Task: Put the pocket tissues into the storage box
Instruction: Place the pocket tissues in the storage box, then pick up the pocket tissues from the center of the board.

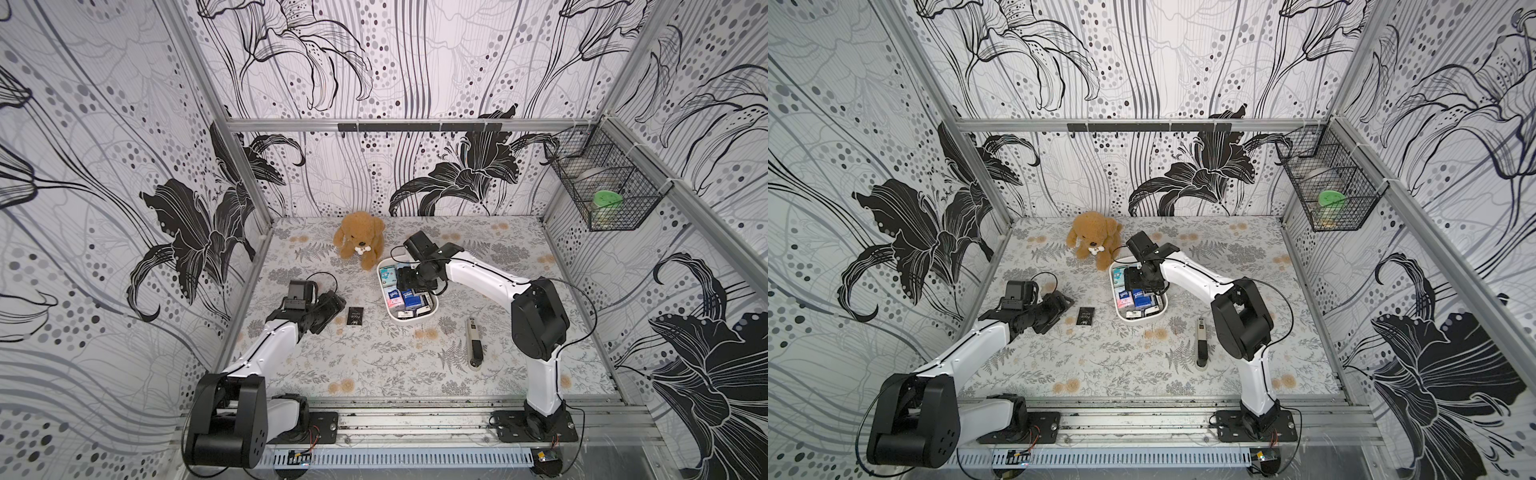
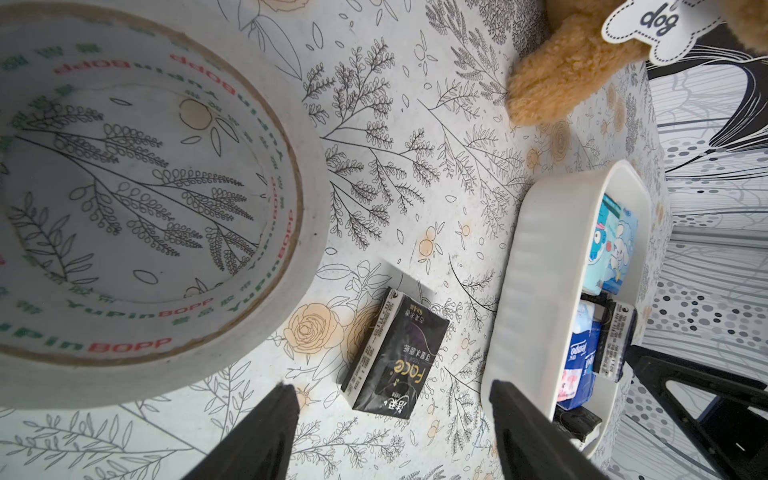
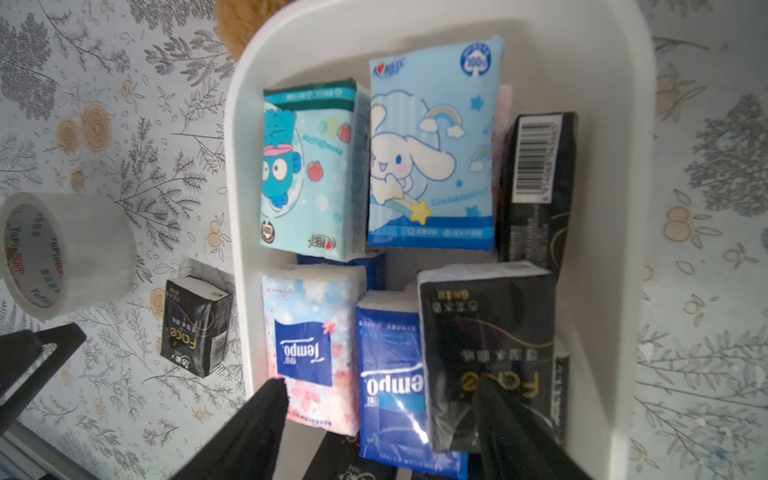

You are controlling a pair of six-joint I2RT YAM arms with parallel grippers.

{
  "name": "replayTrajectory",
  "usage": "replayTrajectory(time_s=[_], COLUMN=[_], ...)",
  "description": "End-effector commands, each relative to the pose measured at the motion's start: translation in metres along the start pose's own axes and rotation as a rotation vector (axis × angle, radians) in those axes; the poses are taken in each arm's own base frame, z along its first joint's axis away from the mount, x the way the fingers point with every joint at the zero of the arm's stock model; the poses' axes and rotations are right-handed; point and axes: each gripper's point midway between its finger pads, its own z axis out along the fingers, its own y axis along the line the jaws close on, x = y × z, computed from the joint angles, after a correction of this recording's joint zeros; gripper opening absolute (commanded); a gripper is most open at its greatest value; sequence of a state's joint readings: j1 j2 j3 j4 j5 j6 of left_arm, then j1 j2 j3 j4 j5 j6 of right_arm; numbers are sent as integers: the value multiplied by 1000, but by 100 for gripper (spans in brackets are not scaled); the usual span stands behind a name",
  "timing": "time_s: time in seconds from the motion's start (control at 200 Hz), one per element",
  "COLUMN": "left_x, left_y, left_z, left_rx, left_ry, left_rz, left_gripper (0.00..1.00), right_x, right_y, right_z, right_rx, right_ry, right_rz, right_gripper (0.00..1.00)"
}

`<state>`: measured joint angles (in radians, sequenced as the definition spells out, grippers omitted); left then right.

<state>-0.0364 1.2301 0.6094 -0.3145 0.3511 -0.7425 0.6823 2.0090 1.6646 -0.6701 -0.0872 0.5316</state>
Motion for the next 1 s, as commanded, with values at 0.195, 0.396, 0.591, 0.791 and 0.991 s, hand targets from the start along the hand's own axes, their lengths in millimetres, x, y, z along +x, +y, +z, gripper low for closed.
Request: replayTrajectory(time_s=[0.195,0.396,0.591,0.791,0.991], left_x=[-2,15,21,21,24], left_y=[7,-7,-9,2,-5], left_z=[4,19,35,48,61], left_rx=[-103,-214,-307,-394,-429], left_ry=[-13,-19,-16,3,18], left_rz=[137,309,398,430,482], left_gripper=[93,93,92,88,84], right_x=[5,-14,-9,7,14], right_y=[-2,1,-3,-17,-29], right_z=[-16,-60,-81,-86,-98], right_rx=[-18,-18,-7,24,55], right_ry=[-38,-159,-175,-165,-176], right_rz=[63,42,35,52,61], right_gripper=[76,78,79,79,79])
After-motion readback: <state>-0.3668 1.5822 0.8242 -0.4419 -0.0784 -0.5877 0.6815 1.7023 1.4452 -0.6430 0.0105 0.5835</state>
